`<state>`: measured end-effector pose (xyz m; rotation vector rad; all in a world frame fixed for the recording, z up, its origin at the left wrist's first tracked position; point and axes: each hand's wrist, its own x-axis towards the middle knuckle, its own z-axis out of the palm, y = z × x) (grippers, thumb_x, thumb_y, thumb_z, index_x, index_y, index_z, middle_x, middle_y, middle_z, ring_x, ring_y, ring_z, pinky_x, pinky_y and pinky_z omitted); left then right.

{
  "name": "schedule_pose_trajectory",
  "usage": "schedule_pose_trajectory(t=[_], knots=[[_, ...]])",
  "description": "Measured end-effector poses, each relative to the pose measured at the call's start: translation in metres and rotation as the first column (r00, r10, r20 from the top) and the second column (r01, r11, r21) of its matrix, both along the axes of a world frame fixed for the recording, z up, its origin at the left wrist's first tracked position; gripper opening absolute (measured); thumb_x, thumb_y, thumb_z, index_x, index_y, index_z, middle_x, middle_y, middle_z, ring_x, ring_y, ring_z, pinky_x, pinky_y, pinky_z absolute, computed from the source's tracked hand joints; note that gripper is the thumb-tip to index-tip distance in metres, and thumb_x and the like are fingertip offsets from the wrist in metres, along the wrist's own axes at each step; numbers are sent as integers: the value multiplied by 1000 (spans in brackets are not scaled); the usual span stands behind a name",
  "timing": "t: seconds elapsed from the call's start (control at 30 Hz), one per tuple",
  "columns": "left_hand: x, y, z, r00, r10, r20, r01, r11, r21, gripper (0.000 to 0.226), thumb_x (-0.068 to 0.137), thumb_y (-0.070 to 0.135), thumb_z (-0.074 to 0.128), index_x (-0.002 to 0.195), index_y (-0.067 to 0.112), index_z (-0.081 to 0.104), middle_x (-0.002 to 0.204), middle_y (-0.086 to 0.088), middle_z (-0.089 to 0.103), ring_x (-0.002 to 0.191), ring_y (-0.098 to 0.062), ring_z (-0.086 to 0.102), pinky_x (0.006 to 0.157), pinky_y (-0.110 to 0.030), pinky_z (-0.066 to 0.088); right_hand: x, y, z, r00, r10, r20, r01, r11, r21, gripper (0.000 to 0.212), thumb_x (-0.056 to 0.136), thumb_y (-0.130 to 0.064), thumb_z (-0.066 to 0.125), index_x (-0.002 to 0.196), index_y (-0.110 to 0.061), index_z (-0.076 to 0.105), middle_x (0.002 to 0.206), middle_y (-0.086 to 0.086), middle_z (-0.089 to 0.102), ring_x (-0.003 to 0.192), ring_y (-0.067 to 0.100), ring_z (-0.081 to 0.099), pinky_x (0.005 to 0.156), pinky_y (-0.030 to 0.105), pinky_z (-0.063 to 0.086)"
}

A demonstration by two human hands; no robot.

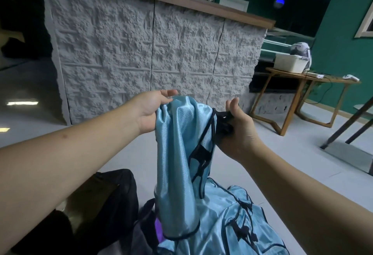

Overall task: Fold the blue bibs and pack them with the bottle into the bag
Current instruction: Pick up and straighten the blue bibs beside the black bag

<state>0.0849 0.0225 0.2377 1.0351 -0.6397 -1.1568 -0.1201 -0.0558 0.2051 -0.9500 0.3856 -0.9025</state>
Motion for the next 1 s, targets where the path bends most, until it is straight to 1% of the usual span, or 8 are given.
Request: schedule_pose_trajectory(t=[0.1,0.3,0.33,0.43,0.6,0.73,0.87,1.0], knots=[[-1,0,0,1000,5,-23,-5,1000,-4,24,105,-2,43,102,12,62,100,-18,69,74,-27,70,63,-38,63,-3,10,3,997,59,-52,-63,996,-59,58,87,-57,51,53,-16,74,81,10,74,86,27,74,94,44,52],[-7,1,4,998,15,-63,-16,1000,-6,26,104,-4,42,100,10,64,101,-19,68,74,-27,69,61,-35,63,2,9,12,987,-131,89,110,972,207,83,85,-79,51,91,2,65,68,11,67,57,23,72,55,36,61],[-9,1,4,997,25,-69,-25,1000,-8,26,104,-5,42,101,8,64,102,-19,68,75,-27,69,59,-35,63,4,6,8,987,-141,82,121,969,214,86,82,-83,50,94,1,65,69,9,66,56,21,71,56,35,60],[-11,1,3,995,48,-87,-49,999,-16,23,104,-3,43,106,8,63,98,-16,69,75,-26,69,56,-34,62,9,8,3,988,-25,-151,38,996,83,101,81,-86,47,126,3,62,113,20,75,100,34,75,87,50,58],[-8,6,7,997,-74,-17,74,997,-6,20,98,6,60,118,4,63,100,-17,69,80,-29,73,72,-42,64,12,11,19,892,100,-440,-171,977,-124,81,80,-38,79,145,-3,45,125,22,70,111,38,71,94,56,57],[2,20,15,938,-216,270,210,976,53,50,81,-6,69,130,-2,58,118,-24,72,100,-33,73,77,-41,64,11,9,30,860,95,-501,-182,975,-127,43,90,5,66,132,2,59,121,26,71,112,42,69,87,45,62],[13,24,13,853,-153,500,130,988,81,55,83,-17,67,134,-1,60,119,-23,72,100,-32,74,76,-37,65,2,2,39,868,83,-490,-174,974,-143,33,91,13,58,121,3,69,116,25,73,92,32,74,83,37,63],[19,22,9,755,-69,653,33,997,68,59,73,-12,81,128,5,67,116,-20,72,99,-33,75,79,-36,64,-4,-4,41,834,-46,-550,-130,952,-278,32,85,15,66,115,7,70,110,27,73,99,36,71,91,41,60]])
